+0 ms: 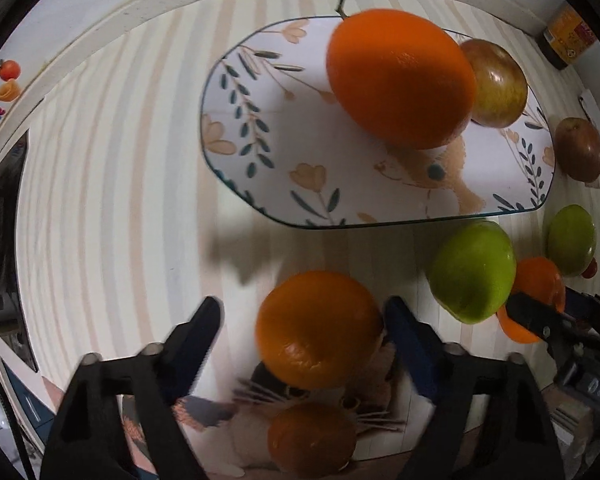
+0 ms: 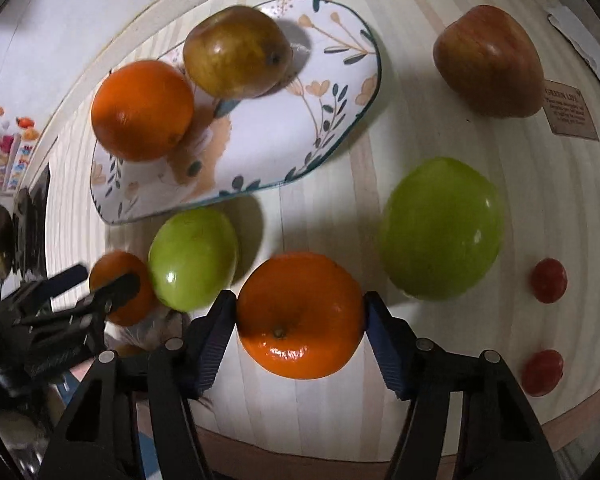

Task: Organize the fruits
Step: 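Grasp the second orange with the left tool while the right tool grasps a tangerine, then lower the orange onto the plate with the left tool while the right tool places the tangerine, then open both tools and lift them away from the plate, then grasp the small brown-orange fruit with the left tool while the right tool grasps a green apple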

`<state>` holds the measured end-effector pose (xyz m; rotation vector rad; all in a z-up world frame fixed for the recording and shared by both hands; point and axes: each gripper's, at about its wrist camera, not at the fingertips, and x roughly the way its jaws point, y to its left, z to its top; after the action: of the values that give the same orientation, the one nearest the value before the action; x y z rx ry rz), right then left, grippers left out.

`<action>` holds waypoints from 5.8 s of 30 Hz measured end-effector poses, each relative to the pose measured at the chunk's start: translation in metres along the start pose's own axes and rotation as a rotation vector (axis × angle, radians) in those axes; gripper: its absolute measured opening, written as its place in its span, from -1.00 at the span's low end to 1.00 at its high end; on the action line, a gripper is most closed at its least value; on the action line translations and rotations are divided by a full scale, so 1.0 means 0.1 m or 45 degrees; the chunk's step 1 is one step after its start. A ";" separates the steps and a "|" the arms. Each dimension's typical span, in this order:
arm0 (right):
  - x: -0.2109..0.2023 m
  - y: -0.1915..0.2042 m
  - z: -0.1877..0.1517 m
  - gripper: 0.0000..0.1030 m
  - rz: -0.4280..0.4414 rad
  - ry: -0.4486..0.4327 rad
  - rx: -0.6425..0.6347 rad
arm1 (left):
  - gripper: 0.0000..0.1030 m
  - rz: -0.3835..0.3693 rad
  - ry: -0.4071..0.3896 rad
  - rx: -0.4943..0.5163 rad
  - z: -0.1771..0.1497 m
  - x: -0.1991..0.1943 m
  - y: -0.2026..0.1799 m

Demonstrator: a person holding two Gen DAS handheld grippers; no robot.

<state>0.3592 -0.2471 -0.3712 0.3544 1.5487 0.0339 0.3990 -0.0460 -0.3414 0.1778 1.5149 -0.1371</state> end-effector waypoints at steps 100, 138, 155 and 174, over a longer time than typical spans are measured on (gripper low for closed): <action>-1.87 0.55 -0.33 0.83 -0.154 -0.443 -0.193 | 0.73 -0.034 -0.473 -0.157 -0.42 -1.87 0.29; -2.42 0.47 -0.79 0.83 -0.088 -0.499 -0.128 | 0.96 -0.051 -0.506 -0.220 -0.92 -2.21 0.19; -0.85 0.14 -0.11 0.83 0.178 -0.138 0.040 | 0.98 -0.175 0.095 -0.365 -0.75 -0.21 0.33; 0.33 0.66 0.27 0.15 0.125 0.080 -0.103 | 0.01 -0.149 0.104 -0.394 -0.74 0.23 0.53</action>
<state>0.3995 -0.1824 -0.3874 0.3679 1.5862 0.1858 0.3385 0.0210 -0.3665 -0.1542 1.6077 0.0127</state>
